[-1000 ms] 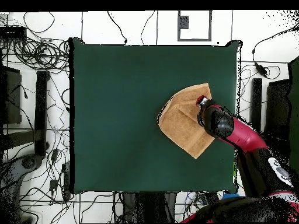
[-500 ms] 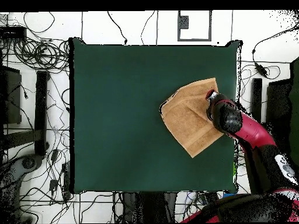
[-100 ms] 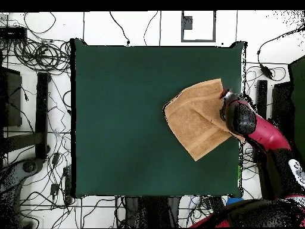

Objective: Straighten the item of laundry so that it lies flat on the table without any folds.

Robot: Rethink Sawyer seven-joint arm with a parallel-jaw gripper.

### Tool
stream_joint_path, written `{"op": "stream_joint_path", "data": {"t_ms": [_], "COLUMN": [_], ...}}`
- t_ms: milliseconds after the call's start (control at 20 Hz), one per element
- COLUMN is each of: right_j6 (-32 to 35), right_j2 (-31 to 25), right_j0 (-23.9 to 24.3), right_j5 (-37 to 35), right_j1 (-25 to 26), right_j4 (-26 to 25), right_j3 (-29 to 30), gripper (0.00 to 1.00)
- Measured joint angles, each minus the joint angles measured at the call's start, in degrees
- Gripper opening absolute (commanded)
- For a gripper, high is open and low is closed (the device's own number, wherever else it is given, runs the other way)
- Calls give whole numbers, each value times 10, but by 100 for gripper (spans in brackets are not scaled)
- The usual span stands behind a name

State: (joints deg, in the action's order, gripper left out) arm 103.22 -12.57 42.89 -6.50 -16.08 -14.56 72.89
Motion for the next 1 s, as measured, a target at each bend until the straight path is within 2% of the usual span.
{"op": "stream_joint_path", "data": {"t_ms": [500, 850, 1000], "right_j6": [0, 0, 0], "right_j2": [-12, -14, -10], "right_j0": [12, -4, -32], "right_j5": [-12, -68, -77], "right_j1": [-6, -30, -41], "right_j4": [-5, 39, 60], "right_j3": [-5, 14, 16], "gripper": [0, 0, 0]}}
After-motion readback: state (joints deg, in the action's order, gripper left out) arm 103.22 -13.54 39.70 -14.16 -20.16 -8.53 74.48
